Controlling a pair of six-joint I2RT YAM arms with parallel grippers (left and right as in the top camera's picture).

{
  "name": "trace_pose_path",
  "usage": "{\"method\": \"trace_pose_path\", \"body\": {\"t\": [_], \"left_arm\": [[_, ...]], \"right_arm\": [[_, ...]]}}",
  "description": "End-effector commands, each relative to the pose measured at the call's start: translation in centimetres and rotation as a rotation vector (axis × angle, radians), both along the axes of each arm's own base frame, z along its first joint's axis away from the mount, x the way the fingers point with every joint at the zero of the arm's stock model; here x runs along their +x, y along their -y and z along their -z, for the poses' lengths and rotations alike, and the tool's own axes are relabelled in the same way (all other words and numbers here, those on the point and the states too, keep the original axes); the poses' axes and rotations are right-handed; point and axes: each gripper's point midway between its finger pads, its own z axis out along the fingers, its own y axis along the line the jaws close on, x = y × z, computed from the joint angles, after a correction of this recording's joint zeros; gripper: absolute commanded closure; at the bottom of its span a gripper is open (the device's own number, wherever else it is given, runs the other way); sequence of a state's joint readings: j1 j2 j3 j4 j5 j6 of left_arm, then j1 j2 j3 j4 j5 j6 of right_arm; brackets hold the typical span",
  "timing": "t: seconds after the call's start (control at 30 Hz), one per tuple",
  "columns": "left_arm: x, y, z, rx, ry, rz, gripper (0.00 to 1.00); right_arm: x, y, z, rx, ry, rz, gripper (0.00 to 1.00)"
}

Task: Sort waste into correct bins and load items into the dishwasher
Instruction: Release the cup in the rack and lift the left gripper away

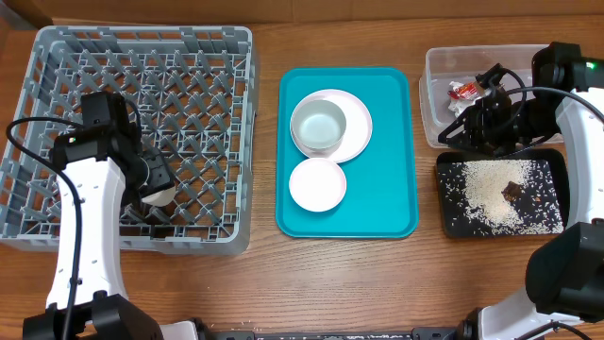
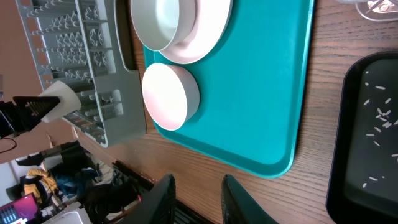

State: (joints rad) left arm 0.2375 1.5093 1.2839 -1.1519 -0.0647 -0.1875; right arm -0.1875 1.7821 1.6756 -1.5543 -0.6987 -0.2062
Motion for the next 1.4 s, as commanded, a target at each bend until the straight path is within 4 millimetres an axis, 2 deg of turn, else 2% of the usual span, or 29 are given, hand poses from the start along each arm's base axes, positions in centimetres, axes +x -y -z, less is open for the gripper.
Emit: {"method": "trace_pose_path", "body": {"t": [0.0, 0.07, 0.17, 0.2, 0.33, 0.43, 0.53, 0.6, 0.7, 0.73, 0.83, 0.9, 1.0, 1.03, 1.13, 1.27, 1.37], "left_arm": [[0.4, -0.5, 0.4, 0.006, -0.012, -0.025, 0.89], [0.3, -0.5, 0.9, 0.003, -0.028, -0.024, 0.84], [0.5, -0.5, 1.9, -0.003, -0.056, -0.024, 0.85], [0.5, -0.5, 2.3, -0.006, -0.068, -0.025, 0.82], [0.4, -0.5, 3.8, -0.020, -0.123, -0.024, 0.34], [0.2, -0.4, 4.3, -0.026, -0.146, -0.024, 0.16], [0.7, 0.3, 4.0, -0.066, -0.122, -0.001, 0.02], [1.2, 0.9, 3.4, -0.096, -0.092, 0.018, 0.00], [2.0, 1.1, 1.4, -0.104, -0.025, 0.024, 0.00], [2.2, 1.1, 0.7, -0.102, 0.000, 0.026, 0.00], [3.2, 1.8, -2.8, -0.108, 0.116, 0.046, 0.00], [3.9, 3.6, -7.1, -0.118, 0.260, 0.105, 0.00], [3.8, 6.1, -9.5, -0.133, 0.350, 0.173, 0.00], [3.5, 8.2, -10.6, -0.150, 0.384, 0.229, 0.00], [3.2, 11.4, -11.1, -0.192, 0.393, 0.262, 0.00], [2.7, 16.3, -10.7, -0.221, 0.369, 0.390, 0.00], [2.4, 19.1, -10.0, -0.213, 0.345, 0.476, 0.00]], "right_arm": [[-0.1, -0.1, -1.3, -0.011, 0.046, -0.004, 0.74], [-0.1, -0.1, -1.3, -0.011, 0.046, -0.004, 0.73], [-0.1, -0.1, -1.3, -0.011, 0.046, -0.004, 0.74], [-0.1, -0.1, -1.3, -0.011, 0.046, -0.004, 0.73], [-0.1, -0.1, -1.3, -0.011, 0.045, -0.004, 0.73], [-0.2, -0.1, -1.3, -0.010, 0.043, -0.004, 0.73], [-0.2, -0.1, -1.3, -0.010, 0.042, -0.004, 0.73], [-0.2, -0.1, -1.3, -0.010, 0.041, -0.004, 0.72], [-0.3, -0.1, -1.3, -0.010, 0.039, -0.003, 0.69], [-0.3, -0.1, -1.3, -0.010, 0.038, -0.004, 0.68], [-0.3, -0.1, -1.3, -0.010, 0.039, -0.004, 0.57], [-0.3, -0.1, -1.3, -0.010, 0.039, -0.003, 0.40], [-0.3, -0.1, -1.3, -0.009, 0.038, -0.003, 0.25], [-0.3, -0.1, -1.3, -0.009, 0.036, -0.003, 0.22], [-0.5, 0.1, -1.1, -0.026, 0.021, 0.003, 0.21], [-0.9, 2.8, 0.7, -0.200, -0.096, 0.123, 0.22], [-1.0, 3.4, 1.0, -0.235, -0.112, 0.142, 0.22]]}}
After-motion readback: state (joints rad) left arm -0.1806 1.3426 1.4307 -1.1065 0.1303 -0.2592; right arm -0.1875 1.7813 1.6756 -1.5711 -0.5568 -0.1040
